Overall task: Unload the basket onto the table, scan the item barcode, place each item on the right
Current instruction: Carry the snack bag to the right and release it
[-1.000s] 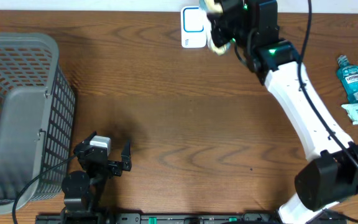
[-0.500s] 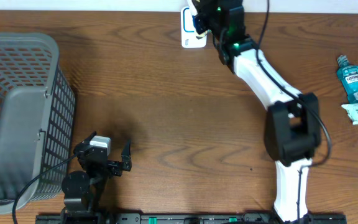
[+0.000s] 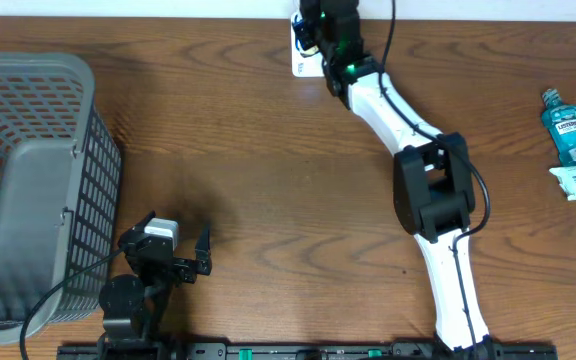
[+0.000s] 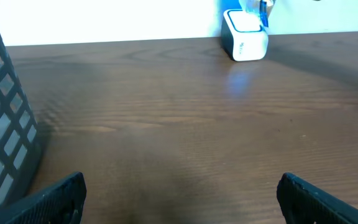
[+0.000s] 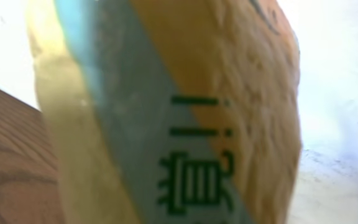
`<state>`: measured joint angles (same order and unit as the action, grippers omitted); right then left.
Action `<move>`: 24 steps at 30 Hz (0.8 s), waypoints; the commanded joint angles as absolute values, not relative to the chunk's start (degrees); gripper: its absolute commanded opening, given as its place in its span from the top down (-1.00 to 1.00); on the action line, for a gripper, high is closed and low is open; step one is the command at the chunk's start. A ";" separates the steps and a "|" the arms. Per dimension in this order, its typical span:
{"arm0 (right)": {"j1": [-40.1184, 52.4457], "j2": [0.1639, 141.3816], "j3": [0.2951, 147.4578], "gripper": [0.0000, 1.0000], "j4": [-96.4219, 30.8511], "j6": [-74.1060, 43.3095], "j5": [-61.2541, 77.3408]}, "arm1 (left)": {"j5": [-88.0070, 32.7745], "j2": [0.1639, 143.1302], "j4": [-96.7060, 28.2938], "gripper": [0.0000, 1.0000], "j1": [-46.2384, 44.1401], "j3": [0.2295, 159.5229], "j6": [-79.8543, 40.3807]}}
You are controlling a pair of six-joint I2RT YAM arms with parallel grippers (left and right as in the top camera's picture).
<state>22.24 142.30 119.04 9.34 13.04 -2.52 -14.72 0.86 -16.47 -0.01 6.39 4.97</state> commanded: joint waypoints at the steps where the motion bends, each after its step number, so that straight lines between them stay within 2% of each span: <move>1: 23.16 143.09 121.21 0.98 9.93 13.96 -8.38 | -15.00 0.60 -17.54 -0.96 0.32 5.45 5.76; 7: 23.03 136.81 121.93 0.99 -0.60 13.37 -22.94 | -15.00 0.60 -17.54 -0.96 0.32 5.45 5.76; 12: 20.16 126.02 121.93 0.98 -24.69 9.41 -37.67 | -15.00 0.60 -17.54 -0.96 0.32 5.45 5.76; 17: 13.50 124.07 121.91 0.98 -40.64 0.01 -37.98 | -15.00 0.60 -17.54 -0.96 0.32 5.45 5.76; 19: 8.10 125.43 121.12 0.98 -45.39 -1.91 -33.34 | -15.00 0.60 -17.54 -0.95 0.32 5.45 5.76; 24: -0.27 130.26 118.72 0.98 -47.46 -2.04 -25.61 | -15.00 0.60 -17.54 -0.96 0.32 5.45 5.76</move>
<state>4.03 125.16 120.92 -46.13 0.71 -30.92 -14.72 0.86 -16.47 -0.01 6.39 4.97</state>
